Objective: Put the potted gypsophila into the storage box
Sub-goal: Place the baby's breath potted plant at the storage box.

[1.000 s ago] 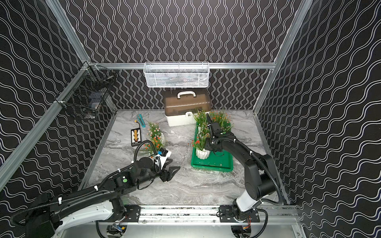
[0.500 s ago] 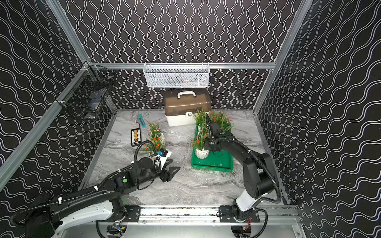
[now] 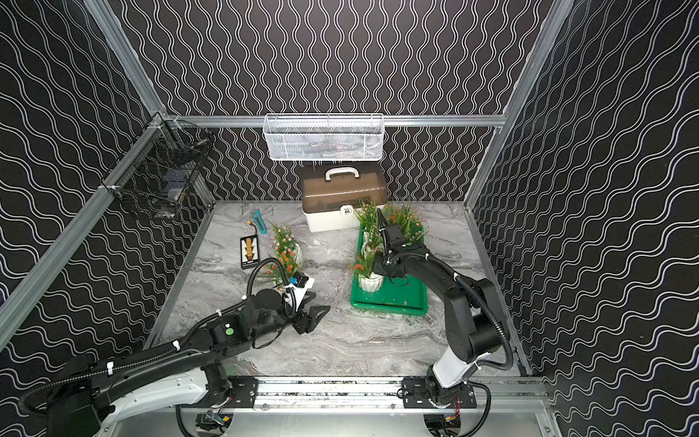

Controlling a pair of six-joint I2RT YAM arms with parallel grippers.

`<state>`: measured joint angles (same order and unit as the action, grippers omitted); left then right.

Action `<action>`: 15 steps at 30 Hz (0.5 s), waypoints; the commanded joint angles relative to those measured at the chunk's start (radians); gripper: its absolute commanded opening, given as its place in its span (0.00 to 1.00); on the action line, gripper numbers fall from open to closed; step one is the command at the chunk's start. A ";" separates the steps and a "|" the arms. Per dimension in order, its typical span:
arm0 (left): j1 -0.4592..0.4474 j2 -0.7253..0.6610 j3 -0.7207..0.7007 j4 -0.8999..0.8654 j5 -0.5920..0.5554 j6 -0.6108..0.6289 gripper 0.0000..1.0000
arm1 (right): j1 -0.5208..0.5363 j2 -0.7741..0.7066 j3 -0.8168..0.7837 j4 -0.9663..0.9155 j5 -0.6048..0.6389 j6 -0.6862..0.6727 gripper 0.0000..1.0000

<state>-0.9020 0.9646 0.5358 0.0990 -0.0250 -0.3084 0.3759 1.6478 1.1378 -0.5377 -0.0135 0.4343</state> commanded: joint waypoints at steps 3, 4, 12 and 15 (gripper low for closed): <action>-0.002 -0.002 0.007 0.010 -0.013 0.018 0.70 | 0.001 -0.016 0.002 0.039 -0.022 0.015 0.26; -0.002 -0.003 0.007 0.010 -0.015 0.018 0.70 | 0.001 -0.024 0.001 0.037 -0.022 0.018 0.28; -0.003 -0.017 0.007 -0.001 -0.024 0.019 0.70 | -0.001 -0.176 -0.043 0.003 0.020 0.034 0.35; -0.003 -0.029 0.005 -0.010 -0.029 0.018 0.70 | -0.003 -0.257 -0.072 0.019 0.032 0.035 0.37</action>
<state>-0.9035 0.9455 0.5362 0.0864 -0.0364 -0.3084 0.3737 1.4387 1.0836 -0.5335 -0.0093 0.4561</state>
